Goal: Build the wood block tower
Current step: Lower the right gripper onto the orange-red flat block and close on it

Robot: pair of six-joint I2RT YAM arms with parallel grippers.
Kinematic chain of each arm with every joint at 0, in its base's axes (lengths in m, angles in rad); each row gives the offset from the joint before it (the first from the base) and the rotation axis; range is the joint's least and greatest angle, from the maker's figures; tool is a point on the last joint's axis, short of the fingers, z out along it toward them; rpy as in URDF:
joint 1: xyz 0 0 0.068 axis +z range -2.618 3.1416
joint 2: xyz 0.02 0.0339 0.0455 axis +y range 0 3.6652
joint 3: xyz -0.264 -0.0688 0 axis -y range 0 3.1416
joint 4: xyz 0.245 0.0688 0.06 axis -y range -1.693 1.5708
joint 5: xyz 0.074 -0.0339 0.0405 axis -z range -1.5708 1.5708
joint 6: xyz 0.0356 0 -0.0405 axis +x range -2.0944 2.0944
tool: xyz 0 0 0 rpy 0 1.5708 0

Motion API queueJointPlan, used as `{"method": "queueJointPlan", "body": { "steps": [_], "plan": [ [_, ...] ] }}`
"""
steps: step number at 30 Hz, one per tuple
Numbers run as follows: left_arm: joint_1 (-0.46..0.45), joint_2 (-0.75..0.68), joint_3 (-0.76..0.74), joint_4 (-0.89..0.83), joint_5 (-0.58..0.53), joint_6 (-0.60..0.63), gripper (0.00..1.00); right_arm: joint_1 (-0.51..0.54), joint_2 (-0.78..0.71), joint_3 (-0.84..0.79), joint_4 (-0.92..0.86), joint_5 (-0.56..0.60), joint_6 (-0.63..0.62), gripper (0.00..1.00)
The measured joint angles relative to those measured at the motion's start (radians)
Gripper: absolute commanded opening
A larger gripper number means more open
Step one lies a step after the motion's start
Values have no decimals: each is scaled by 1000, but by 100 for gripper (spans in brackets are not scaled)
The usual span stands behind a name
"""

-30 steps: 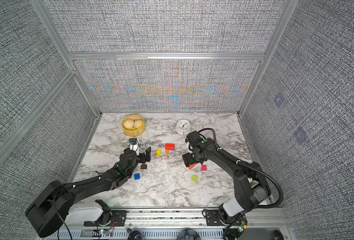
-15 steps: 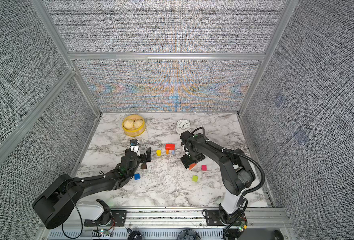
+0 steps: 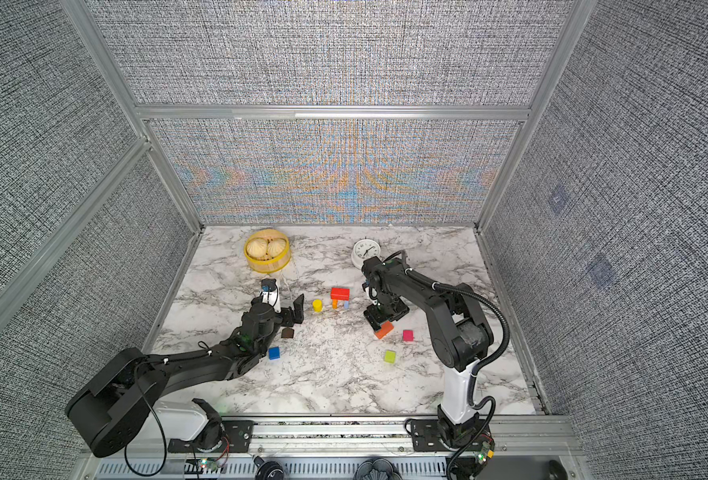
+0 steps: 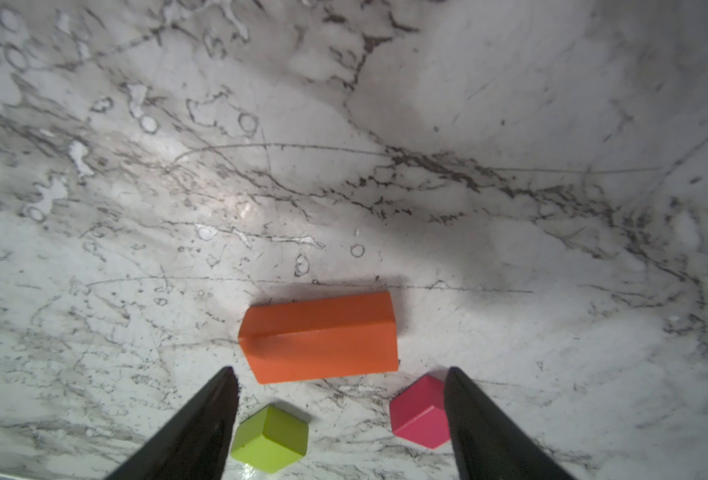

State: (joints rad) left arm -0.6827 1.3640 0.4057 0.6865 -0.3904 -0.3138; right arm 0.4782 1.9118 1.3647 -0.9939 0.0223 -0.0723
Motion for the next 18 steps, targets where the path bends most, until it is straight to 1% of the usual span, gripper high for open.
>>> {"method": "queueJointPlan", "body": {
  "steps": [10,18],
  "plan": [
    [0,6,2,0,9,18,99,3,41,12,-12,-27,-19,80],
    [0,2,0,0,21,19,99,19,63,12,-12,-23,-18,76]
  ]
}}
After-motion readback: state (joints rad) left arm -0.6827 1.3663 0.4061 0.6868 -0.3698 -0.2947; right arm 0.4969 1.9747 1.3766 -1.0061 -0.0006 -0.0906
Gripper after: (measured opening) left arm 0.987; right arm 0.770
